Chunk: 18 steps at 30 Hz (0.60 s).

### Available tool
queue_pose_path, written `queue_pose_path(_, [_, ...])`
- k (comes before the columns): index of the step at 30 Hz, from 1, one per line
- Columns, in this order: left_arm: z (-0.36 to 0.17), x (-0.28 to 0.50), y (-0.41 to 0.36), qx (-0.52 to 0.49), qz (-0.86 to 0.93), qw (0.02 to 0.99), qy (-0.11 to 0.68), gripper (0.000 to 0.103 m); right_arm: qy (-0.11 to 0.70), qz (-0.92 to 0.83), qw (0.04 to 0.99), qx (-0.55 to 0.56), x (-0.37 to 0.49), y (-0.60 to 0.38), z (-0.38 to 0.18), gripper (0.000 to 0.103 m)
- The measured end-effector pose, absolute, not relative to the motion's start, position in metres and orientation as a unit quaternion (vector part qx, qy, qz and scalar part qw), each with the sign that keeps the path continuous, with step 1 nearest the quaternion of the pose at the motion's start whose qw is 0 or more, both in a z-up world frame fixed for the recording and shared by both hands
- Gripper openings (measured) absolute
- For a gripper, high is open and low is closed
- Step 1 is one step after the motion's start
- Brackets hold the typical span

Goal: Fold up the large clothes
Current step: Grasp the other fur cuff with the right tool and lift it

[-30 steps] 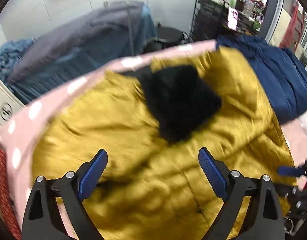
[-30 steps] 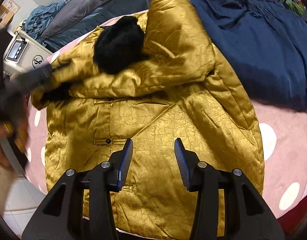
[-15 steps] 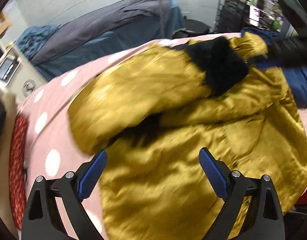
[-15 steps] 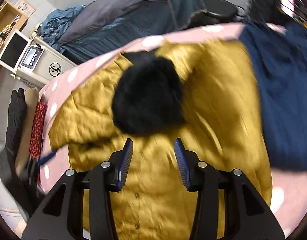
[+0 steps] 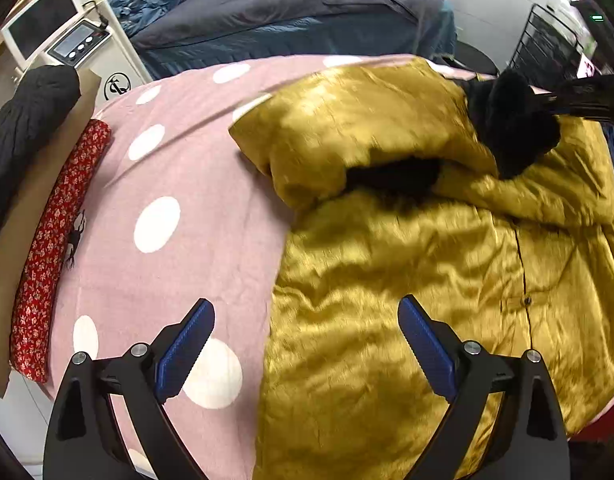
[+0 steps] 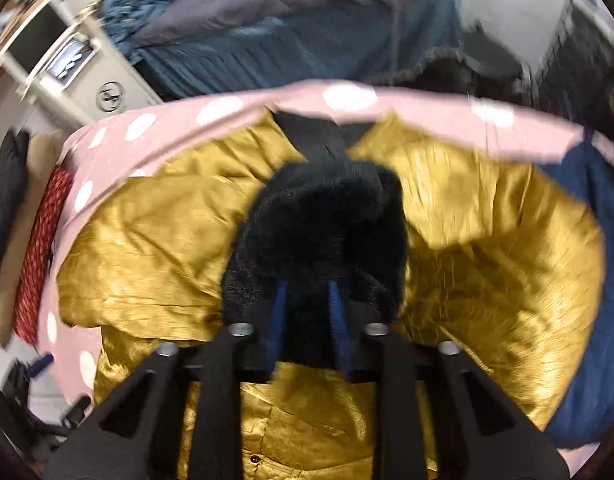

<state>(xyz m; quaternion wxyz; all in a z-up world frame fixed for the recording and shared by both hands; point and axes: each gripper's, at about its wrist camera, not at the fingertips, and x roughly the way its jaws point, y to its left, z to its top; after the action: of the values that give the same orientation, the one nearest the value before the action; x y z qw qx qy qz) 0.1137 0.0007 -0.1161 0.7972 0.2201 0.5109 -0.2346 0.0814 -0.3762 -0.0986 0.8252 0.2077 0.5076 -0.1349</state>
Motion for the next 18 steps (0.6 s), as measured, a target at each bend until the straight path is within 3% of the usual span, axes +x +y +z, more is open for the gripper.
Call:
queue_pose_path(2, [-0.108,0.123,-0.005,0.216,-0.231,0.804,0.503,0.091,0.476,-0.124,0.852,0.181,0.077,-0.364,-0.071,0.001])
queue_pose_path(8, [-0.081,0.139,-0.029,0.189,-0.245,0.823,0.476,0.091,0.404,-0.155,0.893,0.121,0.045,-0.352,0.0,0.001])
queue_pose_path(12, [-0.079,0.138,-0.038,0.179,-0.253,0.821,0.48,0.091,0.449,-0.145,0.865,0.171,0.033,-0.372,-0.019,0.003])
queue_pose_path(13, [-0.08,0.135,-0.04,0.18,-0.256,0.819,0.481,0.091,0.458,-0.148,0.856,0.19,0.03,-0.379,-0.029,0.007])
queue_pose_path(14, [-0.08,0.132,-0.04,0.183,-0.257,0.818,0.481,0.091,0.467,-0.15,0.844,0.216,0.027,-0.388,-0.042,0.025])
queue_pose_path(15, [-0.081,0.129,-0.039,0.187,-0.258,0.816,0.482,0.091,0.472,-0.151,0.836,0.235,0.024,-0.392,-0.051,0.057])
queue_pose_path(16, [-0.081,0.126,-0.038,0.188,-0.258,0.816,0.482,0.091,0.473,-0.153,0.83,0.254,0.022,-0.396,-0.059,0.068])
queue_pose_path(18, [-0.084,0.12,-0.033,0.19,-0.256,0.814,0.486,0.091,0.46,-0.153,0.83,0.276,0.021,-0.402,-0.071,0.07])
